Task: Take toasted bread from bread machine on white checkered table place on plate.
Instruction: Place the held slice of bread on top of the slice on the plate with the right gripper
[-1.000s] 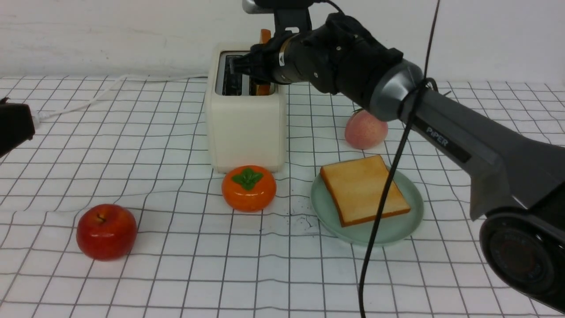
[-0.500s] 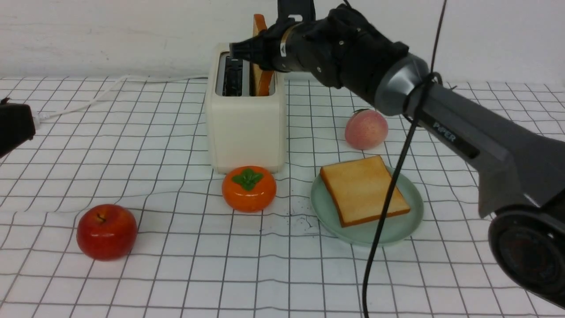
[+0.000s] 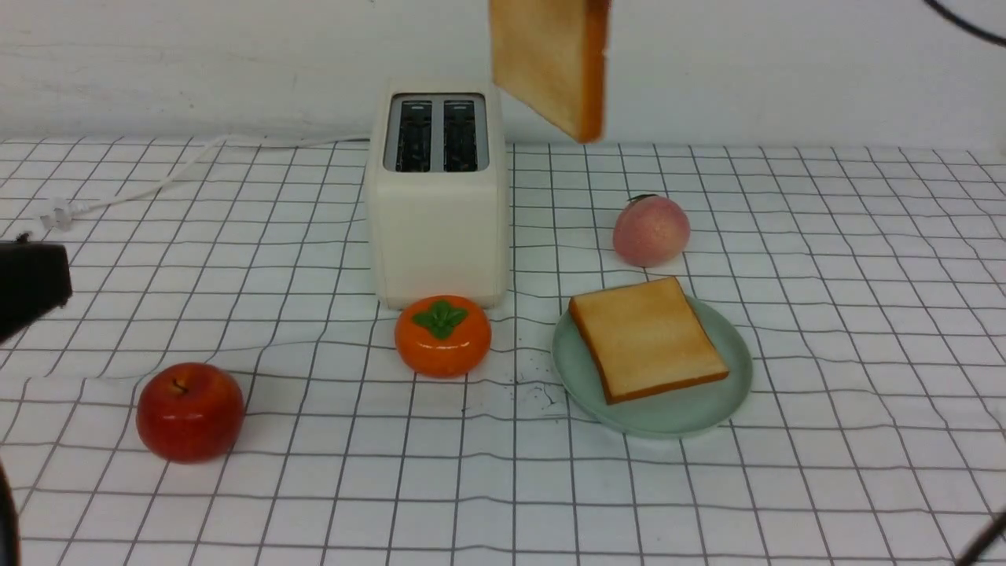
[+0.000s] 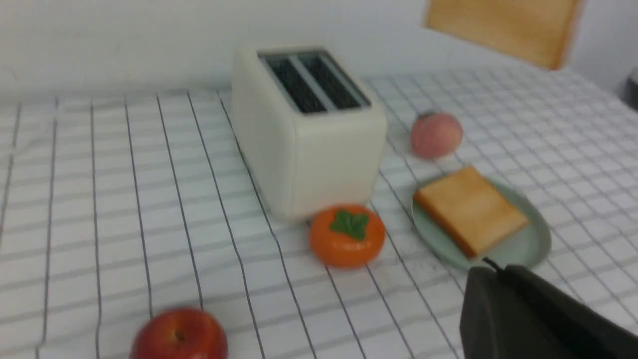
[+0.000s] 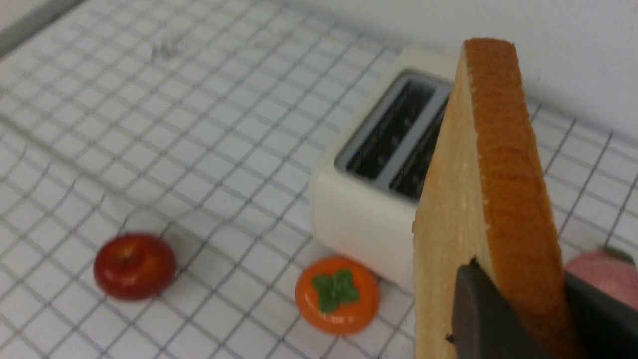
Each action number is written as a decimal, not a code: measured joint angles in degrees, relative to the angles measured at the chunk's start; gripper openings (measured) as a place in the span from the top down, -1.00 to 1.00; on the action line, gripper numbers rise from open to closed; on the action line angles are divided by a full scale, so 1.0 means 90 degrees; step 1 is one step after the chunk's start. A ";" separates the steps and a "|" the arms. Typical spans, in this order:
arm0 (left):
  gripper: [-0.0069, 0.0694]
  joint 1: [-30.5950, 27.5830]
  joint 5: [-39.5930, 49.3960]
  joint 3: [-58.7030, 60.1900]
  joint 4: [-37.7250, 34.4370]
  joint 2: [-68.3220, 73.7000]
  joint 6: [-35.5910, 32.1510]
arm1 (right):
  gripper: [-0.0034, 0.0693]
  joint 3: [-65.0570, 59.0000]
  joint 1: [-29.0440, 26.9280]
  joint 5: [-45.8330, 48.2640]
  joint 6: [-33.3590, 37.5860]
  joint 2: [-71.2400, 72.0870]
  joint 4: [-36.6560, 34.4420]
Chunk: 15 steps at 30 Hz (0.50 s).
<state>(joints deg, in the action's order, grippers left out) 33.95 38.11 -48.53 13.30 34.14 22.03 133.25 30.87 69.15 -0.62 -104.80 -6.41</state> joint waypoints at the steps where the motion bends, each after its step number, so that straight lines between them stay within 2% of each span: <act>1: 0.85 0.0000 0.0217 0.0000 -0.0296 0.0000 -0.0326 | 0.58 -0.0207 -0.0188 0.0227 0.0179 0.0263 -0.0187; 4: 0.85 0.0000 0.0577 0.0006 -0.0924 0.0000 -0.1072 | 0.58 -0.0962 -0.0626 0.0301 0.0352 0.0779 -0.0530; 7: 0.85 0.0000 0.1023 0.0006 -0.1897 0.0062 -0.2135 | 0.58 -0.2818 -0.1431 0.0309 0.0623 0.1749 -0.1170; 8: 0.85 0.0000 0.1043 0.0006 -0.1941 0.0070 -0.2175 | 0.58 -0.2818 -0.1431 0.0301 0.0644 0.1749 -0.1217; 10: 0.85 0.0000 0.1191 0.0006 -0.2355 0.0200 -0.2531 | 0.58 -0.4687 -0.2079 -0.0251 0.0991 0.2452 -0.2078; 12: 0.85 0.0000 0.1201 0.0006 -0.2437 0.0268 -0.2584 | 0.58 -0.5236 -0.2235 -0.0681 0.1290 0.2557 -0.2565; 13: 0.85 0.0000 0.1205 0.0006 -0.2480 0.0364 -0.2609 | 0.58 -0.6073 -0.2426 -0.1284 0.1880 0.2546 -0.3391; 14: 0.85 0.0000 0.1205 0.0006 -0.2486 0.0375 -0.2622 | 0.58 -0.6155 -0.2441 -0.1355 0.1880 0.2529 -0.3391; 15: 0.85 0.0000 0.1205 0.0006 -0.2507 0.0445 -0.2624 | 0.58 -0.6641 -0.2523 -0.1836 0.2416 0.2347 -0.4088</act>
<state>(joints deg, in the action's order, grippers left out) 33.95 48.96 -48.48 -9.27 38.14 -1.59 73.48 8.16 52.62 21.12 -83.68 -43.20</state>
